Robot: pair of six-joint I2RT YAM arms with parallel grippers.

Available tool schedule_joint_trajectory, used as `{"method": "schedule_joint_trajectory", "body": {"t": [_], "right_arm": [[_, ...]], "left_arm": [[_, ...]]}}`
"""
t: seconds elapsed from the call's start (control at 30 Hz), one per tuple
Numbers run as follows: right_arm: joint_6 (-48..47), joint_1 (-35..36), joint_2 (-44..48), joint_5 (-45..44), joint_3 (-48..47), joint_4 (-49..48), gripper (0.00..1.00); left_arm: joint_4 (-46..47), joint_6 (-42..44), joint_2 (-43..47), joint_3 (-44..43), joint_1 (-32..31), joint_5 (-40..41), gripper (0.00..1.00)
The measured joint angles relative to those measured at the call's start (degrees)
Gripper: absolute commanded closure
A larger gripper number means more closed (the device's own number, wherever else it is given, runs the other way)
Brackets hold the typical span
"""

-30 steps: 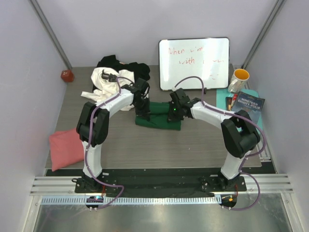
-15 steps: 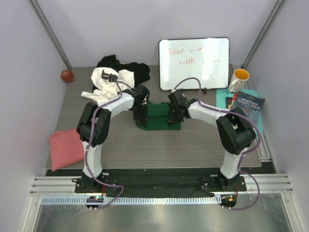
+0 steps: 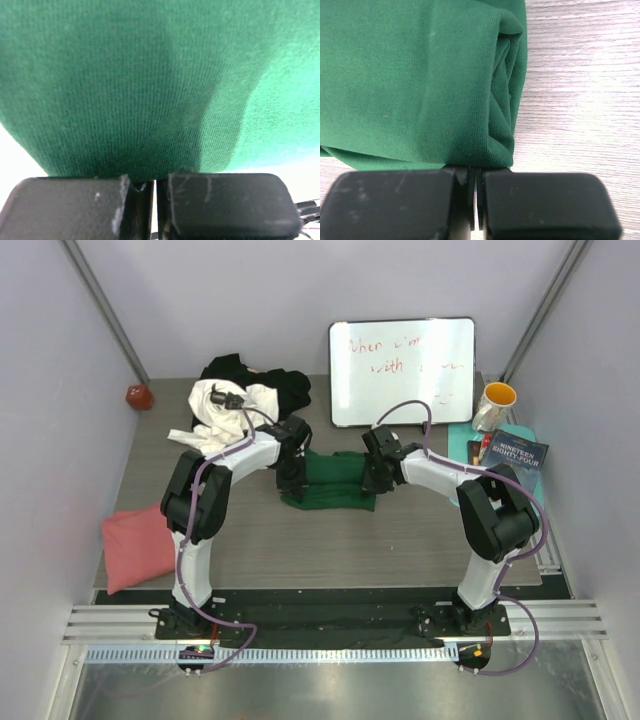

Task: Fold and stack the t-shirts

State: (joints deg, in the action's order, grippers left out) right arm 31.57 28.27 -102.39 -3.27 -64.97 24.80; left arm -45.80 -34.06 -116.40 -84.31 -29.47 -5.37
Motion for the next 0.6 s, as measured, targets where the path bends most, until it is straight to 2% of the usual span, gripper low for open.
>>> {"method": "schedule_joint_trajectory", "body": {"t": [0.4,0.6], "right_arm": [[-0.39,-1.4,0.5,-0.15,1.22,-0.85,0.99],[-2.21,-4.07,0.55,-1.53,1.79,2.38,0.99]], "left_arm": [[-1.36,0.26,0.0,-0.22,-0.11,1.27,1.0],[-2.89,1.2,0.0,-0.22,0.13,2.64,1.0]]}}
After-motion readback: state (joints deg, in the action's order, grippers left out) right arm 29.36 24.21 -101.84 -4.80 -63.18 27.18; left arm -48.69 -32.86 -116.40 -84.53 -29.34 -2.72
